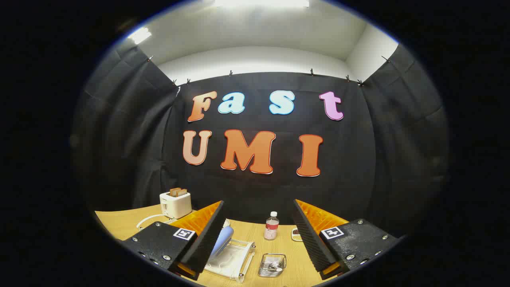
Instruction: Take the plate from the dish rack, then take the spoon from the basket and place it into the plate.
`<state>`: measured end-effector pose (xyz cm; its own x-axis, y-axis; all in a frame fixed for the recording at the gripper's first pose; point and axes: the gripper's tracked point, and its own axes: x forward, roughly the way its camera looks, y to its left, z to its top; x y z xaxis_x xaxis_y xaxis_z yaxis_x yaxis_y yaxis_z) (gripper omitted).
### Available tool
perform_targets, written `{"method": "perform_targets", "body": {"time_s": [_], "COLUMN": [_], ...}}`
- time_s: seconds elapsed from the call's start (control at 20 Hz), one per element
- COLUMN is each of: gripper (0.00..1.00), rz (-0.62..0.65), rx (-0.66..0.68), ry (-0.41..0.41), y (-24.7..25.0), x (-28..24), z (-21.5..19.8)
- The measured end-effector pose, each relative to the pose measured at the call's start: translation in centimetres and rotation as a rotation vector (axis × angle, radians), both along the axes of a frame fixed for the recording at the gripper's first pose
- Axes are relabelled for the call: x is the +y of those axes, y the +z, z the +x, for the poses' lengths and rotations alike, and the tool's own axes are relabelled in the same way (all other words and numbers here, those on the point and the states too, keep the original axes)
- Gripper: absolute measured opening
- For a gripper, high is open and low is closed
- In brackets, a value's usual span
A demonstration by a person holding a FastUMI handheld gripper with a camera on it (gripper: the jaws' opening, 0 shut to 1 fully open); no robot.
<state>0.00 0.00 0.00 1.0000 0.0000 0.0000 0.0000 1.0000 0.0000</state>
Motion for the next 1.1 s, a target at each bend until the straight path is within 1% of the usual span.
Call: {"method": "perform_targets", "body": {"time_s": [0.3,0.7,0.85,0.95,1.1], "gripper": [0.99,0.99,0.99,0.99,0.99], "rz": [0.033,0.041,0.089,0.121,0.149], "rx": [-0.005,0.005,0.004,0.021,0.086], "ry": [0.003,-0.008,0.000,0.011,0.028], "y": [0.0,-0.1,-0.1,-0.6,-2.2], "x": [0.1,-0.7,-0.7,-0.4,0.2], "z": [-0.2,-0.3,-0.3,0.2,0.7]}}
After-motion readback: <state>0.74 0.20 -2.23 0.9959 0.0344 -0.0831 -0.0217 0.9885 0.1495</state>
